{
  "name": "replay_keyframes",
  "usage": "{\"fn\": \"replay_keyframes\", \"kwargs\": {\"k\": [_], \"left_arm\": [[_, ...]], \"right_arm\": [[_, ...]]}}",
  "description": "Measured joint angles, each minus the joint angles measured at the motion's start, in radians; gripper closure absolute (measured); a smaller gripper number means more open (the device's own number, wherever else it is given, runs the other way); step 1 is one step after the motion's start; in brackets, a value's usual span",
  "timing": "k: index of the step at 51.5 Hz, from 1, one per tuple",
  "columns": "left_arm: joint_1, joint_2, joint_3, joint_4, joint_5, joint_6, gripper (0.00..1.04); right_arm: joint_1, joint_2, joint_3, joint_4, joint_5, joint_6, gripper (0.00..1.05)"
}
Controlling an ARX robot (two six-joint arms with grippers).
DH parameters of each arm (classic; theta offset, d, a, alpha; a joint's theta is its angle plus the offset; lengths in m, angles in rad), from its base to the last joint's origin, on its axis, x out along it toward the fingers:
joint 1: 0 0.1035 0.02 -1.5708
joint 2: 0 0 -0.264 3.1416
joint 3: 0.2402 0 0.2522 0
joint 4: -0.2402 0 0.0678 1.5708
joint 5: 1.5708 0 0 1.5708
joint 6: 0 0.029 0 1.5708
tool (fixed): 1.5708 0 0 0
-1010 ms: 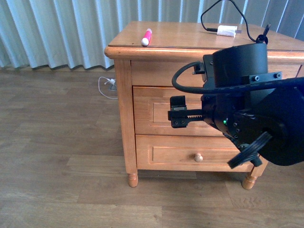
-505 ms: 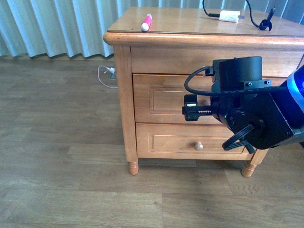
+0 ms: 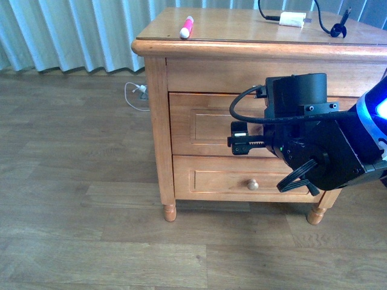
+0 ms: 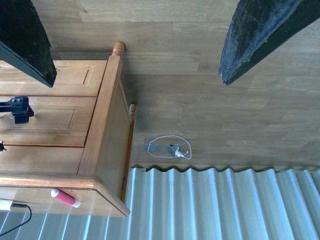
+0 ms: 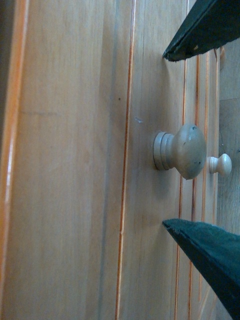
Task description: Place pink marker in drawer with both arms
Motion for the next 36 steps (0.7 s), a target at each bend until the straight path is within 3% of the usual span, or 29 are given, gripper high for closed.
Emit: {"fn": "replay_keyframes", "kwargs": {"k": [24,36], "left_arm": [[0.000,0.000,0.000,0.000,0.000,0.000,0.06],[0.000,0.000,0.000,0.000,0.000,0.000,0.06]], "right_arm": [[0.007,0.000,0.008,-0.038,-0.022,0.000,0.80],[0.010,-0.031,-0.013,-0.077,-0.051,0.009,0.82]]}}
